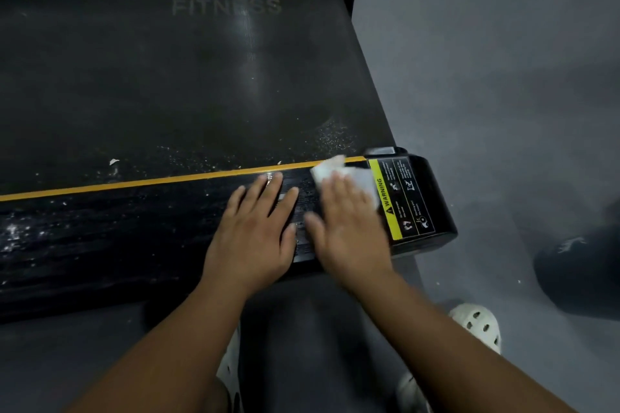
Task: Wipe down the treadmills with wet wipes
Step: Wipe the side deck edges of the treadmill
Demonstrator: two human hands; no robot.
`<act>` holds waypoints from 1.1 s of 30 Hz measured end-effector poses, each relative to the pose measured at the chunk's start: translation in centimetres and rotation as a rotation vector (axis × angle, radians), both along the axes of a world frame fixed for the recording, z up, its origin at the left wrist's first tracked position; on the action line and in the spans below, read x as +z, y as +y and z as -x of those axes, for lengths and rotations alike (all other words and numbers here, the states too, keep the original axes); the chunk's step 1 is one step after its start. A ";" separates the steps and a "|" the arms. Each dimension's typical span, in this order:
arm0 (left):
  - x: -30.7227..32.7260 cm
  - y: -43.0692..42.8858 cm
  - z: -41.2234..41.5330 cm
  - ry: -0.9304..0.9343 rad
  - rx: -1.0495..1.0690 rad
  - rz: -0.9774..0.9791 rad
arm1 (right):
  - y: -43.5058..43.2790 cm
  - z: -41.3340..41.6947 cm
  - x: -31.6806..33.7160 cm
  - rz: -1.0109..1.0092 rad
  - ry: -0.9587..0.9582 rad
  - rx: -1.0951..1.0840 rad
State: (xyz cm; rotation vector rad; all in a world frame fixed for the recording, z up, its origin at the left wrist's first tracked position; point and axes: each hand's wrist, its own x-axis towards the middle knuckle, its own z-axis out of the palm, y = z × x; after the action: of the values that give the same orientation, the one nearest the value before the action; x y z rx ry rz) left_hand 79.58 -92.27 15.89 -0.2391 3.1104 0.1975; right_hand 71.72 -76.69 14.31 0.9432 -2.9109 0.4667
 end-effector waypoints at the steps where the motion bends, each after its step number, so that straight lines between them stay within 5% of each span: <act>1: 0.1 0.0 0.0 -0.001 -0.003 0.007 | 0.1 -1.3 -0.1 0.000 0.027 0.114; 4: 0.0 0.0 0.1 0.005 -0.001 0.009 | 3.5 -1.0 -0.4 -0.044 0.131 0.326; 9: -0.2 0.0 0.2 0.007 -0.003 0.013 | 0.7 3.3 0.3 -0.034 -0.036 0.000; 15: -0.1 0.0 0.1 0.023 -0.004 0.004 | 1.0 2.0 0.1 0.018 -0.022 0.201; 19: -0.2 0.0 0.2 0.016 -0.001 0.012 | -0.5 4.3 0.4 -0.022 -0.066 -0.070; 25: 0.0 0.1 0.2 0.005 0.003 0.009 | 3.8 -0.7 -0.9 -0.042 0.061 0.280; 29: -0.2 0.0 0.2 -0.007 0.005 0.012 | 3.8 0.5 -0.5 -0.017 0.013 -0.081; 33: 0.1 0.0 0.2 -0.015 0.007 0.007 | 2.6 -5.8 -1.2 0.012 0.032 0.181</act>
State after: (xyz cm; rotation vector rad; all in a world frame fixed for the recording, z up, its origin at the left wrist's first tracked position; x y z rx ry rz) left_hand 79.35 -92.28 15.99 -0.2503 3.0968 0.1838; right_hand 77.56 -74.14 13.09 1.2069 -2.8036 0.4731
